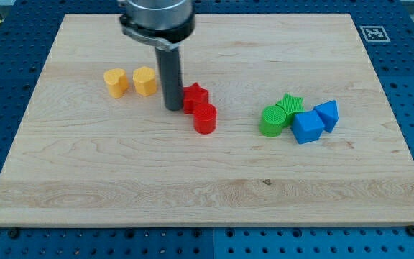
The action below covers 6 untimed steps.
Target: Move red star towards top center
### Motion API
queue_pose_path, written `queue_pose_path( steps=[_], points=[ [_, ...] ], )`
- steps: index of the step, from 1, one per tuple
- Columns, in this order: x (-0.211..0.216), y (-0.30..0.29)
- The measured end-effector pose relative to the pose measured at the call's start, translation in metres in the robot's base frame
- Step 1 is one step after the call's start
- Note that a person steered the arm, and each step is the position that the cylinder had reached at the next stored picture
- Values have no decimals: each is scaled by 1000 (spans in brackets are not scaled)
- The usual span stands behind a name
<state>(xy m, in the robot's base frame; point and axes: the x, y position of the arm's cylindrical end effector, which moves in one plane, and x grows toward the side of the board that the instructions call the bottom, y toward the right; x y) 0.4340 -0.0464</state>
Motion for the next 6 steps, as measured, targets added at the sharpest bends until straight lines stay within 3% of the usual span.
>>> queue_pose_path(
  steps=[3,6],
  points=[
    [27,67],
    [-27,76]
  ],
)
